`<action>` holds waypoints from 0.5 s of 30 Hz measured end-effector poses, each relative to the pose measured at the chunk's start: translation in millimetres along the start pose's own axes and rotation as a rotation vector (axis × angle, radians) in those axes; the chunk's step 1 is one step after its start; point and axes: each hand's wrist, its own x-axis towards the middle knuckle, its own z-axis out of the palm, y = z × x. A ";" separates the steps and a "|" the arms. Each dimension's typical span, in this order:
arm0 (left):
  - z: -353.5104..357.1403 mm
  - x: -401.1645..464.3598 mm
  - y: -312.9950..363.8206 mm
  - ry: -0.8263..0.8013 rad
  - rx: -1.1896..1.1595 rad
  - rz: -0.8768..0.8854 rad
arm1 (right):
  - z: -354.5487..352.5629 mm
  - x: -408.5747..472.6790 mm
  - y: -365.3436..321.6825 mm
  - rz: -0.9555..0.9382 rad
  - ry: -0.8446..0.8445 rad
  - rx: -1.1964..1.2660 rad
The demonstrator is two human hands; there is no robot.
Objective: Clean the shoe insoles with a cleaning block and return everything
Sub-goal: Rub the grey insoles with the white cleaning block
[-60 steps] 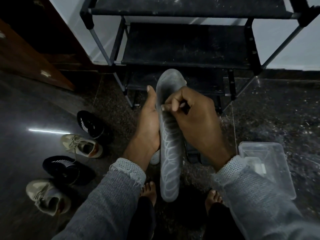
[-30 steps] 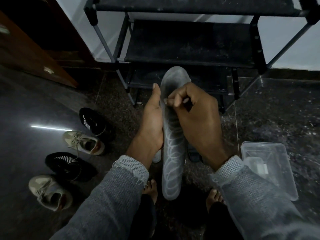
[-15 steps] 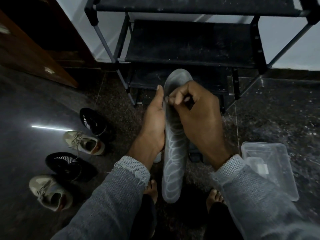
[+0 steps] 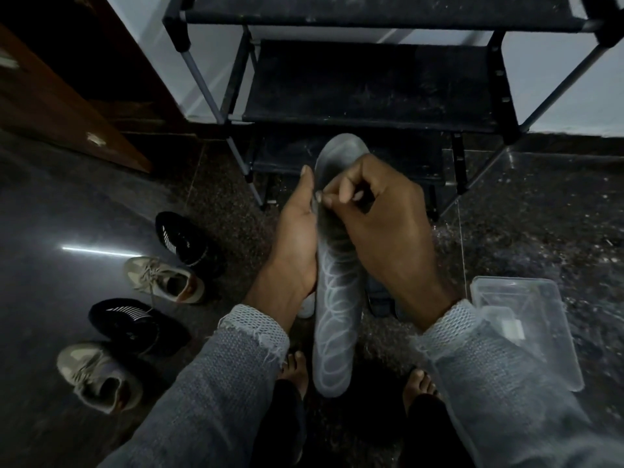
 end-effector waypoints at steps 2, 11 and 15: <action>-3.8 1.9 4.4 0.008 -0.016 0.018 | -4.5 0.7 -0.8 -0.022 -0.170 0.013; -7.0 6.1 3.4 0.014 0.019 0.077 | -3.2 -5.5 -1.5 -0.040 -0.172 -0.029; -4.6 5.4 -0.4 -0.036 0.025 0.057 | 4.0 -5.9 1.5 -0.050 -0.015 -0.047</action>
